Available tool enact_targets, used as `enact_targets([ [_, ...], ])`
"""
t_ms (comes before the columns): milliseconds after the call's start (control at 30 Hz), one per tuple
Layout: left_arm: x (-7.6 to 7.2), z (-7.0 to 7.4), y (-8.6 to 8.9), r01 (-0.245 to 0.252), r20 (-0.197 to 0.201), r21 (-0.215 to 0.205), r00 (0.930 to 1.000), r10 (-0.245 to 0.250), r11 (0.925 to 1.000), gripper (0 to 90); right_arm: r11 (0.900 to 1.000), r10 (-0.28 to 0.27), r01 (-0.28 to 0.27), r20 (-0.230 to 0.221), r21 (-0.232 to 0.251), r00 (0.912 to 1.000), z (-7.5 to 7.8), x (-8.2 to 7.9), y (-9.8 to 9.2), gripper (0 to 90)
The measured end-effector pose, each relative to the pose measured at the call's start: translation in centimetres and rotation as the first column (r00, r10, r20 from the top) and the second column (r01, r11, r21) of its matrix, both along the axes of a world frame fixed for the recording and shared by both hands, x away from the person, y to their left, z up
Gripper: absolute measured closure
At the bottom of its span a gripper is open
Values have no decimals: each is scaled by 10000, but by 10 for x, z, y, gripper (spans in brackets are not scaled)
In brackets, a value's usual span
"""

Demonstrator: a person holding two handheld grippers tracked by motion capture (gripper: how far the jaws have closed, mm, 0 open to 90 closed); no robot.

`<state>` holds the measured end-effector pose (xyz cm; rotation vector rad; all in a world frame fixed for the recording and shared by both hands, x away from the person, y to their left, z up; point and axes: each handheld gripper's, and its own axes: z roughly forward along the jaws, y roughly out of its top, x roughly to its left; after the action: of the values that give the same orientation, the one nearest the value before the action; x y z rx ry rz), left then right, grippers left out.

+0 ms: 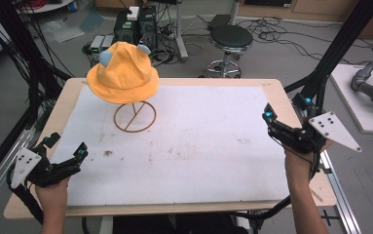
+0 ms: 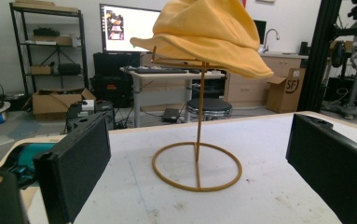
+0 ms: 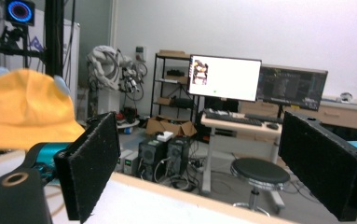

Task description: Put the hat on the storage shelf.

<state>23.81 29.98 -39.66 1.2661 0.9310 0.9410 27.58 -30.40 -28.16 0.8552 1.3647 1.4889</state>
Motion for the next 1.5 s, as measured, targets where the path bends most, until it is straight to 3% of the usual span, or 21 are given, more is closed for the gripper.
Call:
enact_targets([
  [33,0,-1,0,-25,-52,41,10000,25,10000,68,10000,0,0,0,0,10000,0,0,0,124],
  [133,0,-2,2,-114,-99,73,9999,115,9999,68,9999,-115,112,-438,-65,9990,-23,-2,-10,125],
  [167,0,-3,2,-141,-96,59,9999,142,9999,68,9999,-115,112,-438,-65,9990,-23,-2,-10,125],
  [200,0,-3,2,-191,-113,69,9998,192,9998,68,10000,-64,63,-742,-14,9972,-35,-2,-13,125],
  [267,0,-5,3,-238,-123,54,9996,239,9997,68,10000,-34,32,-843,-33,9964,-41,-2,-15,125],
  [333,0,-6,3,-284,-166,90,9995,285,9996,68,9997,152,-128,-1139,214,9934,-61,-1,-20,124],
  [367,0,-7,3,-310,-201,99,9993,312,9995,68,9997,152,-128,-1139,214,9934,-61,-1,-20,124],
  [400,0,-7,3,-320,-217,127,9992,323,9994,68,9989,417,-376,-1563,291,9868,-70,2,-23,124],
  [700,3,-13,3,-261,-538,402,9982,282,9989,68,9955,844,-743,-1907,596,9780,-102,4,-22,124],
  [767,4,-14,2,-169,-622,447,9979,197,9989,68,9947,983,-906,-1960,482,9757,-110,4,-22,124],
  [800,4,-15,2,-133,-642,461,9978,163,9988,68,9954,958,-949,-1984,141,9754,-116,6,-22,124],
  [900,5,-15,0,-36,-673,540,9977,72,9985,68,9954,952,-961,-2028,57,9746,-119,7,-23,124],
  [1067,6,-17,-2,62,-695,534,9976,-25,9986,68,9950,985,-1003,-1666,-22,9811,-119,5,-22,124],
  [1500,6,-18,1,1,-684,413,9977,27,9991,68,9945,1024,-1047,-1780,-36,9787,-121,4,-20,124],
])
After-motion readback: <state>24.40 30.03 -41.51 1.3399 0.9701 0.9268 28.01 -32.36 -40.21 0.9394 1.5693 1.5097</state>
